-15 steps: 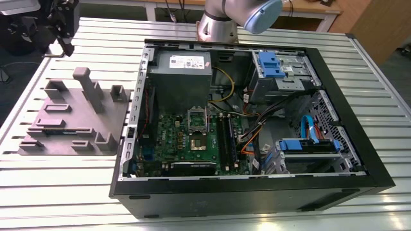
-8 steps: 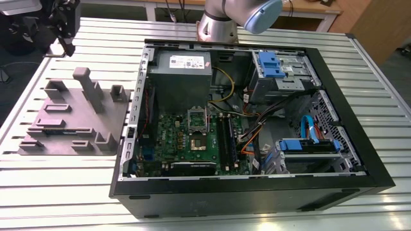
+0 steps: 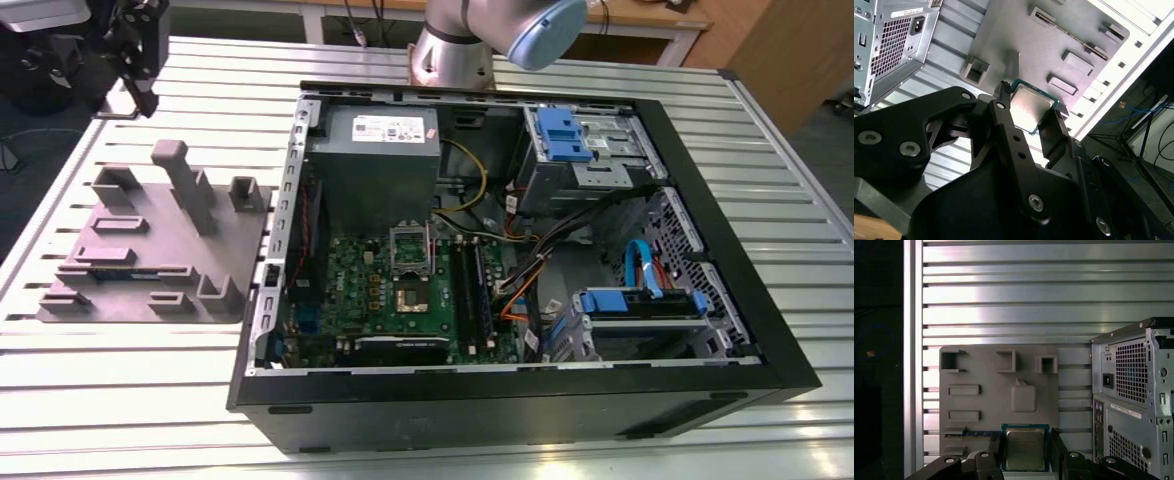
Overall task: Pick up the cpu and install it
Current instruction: 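Pick up the cpu and move it towards the insertion slot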
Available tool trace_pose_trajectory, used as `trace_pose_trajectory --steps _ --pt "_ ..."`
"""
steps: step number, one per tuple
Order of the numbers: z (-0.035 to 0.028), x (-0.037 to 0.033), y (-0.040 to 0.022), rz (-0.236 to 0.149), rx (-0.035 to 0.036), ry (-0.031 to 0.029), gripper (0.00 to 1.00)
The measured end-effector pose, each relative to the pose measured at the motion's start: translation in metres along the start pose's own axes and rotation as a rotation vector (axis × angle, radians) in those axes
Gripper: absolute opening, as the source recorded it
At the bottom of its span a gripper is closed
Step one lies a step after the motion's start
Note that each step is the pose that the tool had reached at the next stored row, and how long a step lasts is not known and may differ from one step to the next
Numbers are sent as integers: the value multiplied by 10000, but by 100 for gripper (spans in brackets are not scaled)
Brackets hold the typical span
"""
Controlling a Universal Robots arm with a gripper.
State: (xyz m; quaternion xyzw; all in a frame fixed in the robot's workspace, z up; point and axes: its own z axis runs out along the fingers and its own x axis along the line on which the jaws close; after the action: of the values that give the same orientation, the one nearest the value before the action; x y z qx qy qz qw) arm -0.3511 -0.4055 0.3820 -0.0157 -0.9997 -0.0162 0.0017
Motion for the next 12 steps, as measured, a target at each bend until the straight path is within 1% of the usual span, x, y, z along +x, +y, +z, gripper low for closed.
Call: trace_pose_trajectory --steps 12 --pt "0 -44 1 1 0 1 47"
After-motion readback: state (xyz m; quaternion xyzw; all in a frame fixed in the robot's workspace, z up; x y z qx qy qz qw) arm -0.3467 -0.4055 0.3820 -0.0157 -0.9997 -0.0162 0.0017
